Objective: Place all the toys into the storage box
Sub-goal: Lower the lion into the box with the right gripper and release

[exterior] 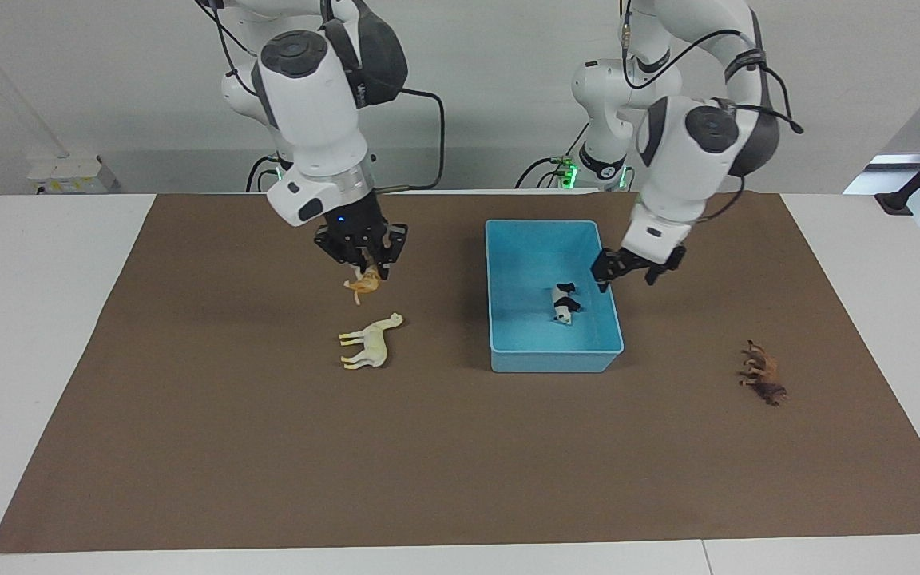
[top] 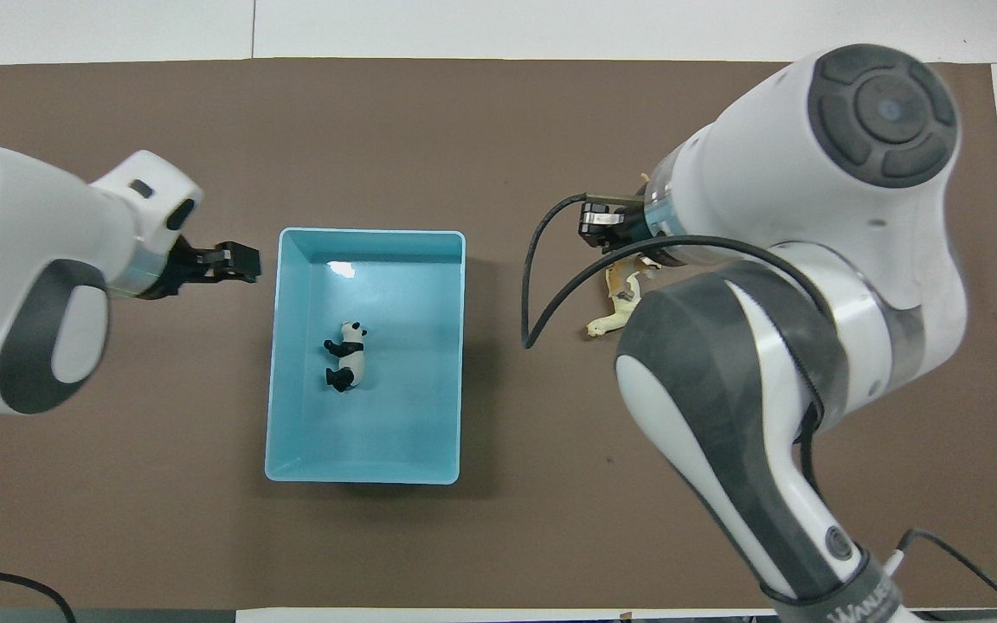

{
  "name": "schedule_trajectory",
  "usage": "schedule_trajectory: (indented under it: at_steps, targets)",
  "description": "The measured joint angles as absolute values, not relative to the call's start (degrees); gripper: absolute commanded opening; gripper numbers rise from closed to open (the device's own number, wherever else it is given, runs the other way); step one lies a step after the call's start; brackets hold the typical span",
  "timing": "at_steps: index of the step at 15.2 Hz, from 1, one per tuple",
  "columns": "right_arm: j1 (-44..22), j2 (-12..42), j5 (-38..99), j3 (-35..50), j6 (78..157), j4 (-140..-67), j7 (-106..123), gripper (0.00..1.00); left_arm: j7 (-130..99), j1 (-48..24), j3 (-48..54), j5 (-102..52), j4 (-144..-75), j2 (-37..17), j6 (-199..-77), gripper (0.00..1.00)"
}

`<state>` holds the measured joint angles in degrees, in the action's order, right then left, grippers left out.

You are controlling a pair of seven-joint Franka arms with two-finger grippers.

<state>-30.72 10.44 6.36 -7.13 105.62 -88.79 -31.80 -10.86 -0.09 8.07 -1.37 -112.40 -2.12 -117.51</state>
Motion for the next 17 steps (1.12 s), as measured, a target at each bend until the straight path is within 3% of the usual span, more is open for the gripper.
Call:
schedule_trajectory:
  at_steps: [3, 6, 10, 14, 15, 16, 17]
  targets:
    - [-35.6, 10.6, 6.4, -7.1, 108.4, -88.7, -40.8, 0.0, 0.7, 8.7, 7.7, 0.5, -109.7, -6.3, -120.7, 1.0]
    - [-43.5, 12.2, 6.4, -7.0, 114.0, -88.7, -52.1, 0.0, 2.8, 12.0, 7.8, 3.7, -105.8, -13.4, -127.5, 1.0]
    - [-51.3, 18.5, 6.4, -7.0, 123.2, -89.0, -59.3, 0.0, 3.8, 15.8, 7.9, 7.0, -95.6, -25.2, -130.1, 1.0]
    - [-54.5, 26.6, 6.4, -7.0, 131.4, -89.4, -60.5, 0.0, 5.4, 20.1, 8.0, 7.4, -92.6, -30.0, -133.2, 1.0]
    - [-54.7, 28.3, 6.4, -7.0, 132.7, -89.4, -60.6, 0.39, 5.4, 20.7, 8.0, 7.2, -92.6, -30.8, -134.2, 1.0]
    - [-54.7, 29.3, 6.4, -7.0, 133.2, -89.4, -60.7, 0.98, 5.4, 20.9, 8.0, 6.4, -92.5, -31.3, -134.8, 1.0]
    - [-54.7, 29.7, 6.4, -7.1, 133.2, -89.4, -61.2, 1.0, 5.4, 20.9, 8.2, 4.8, -92.5, -31.6, -135.1, 1.0]
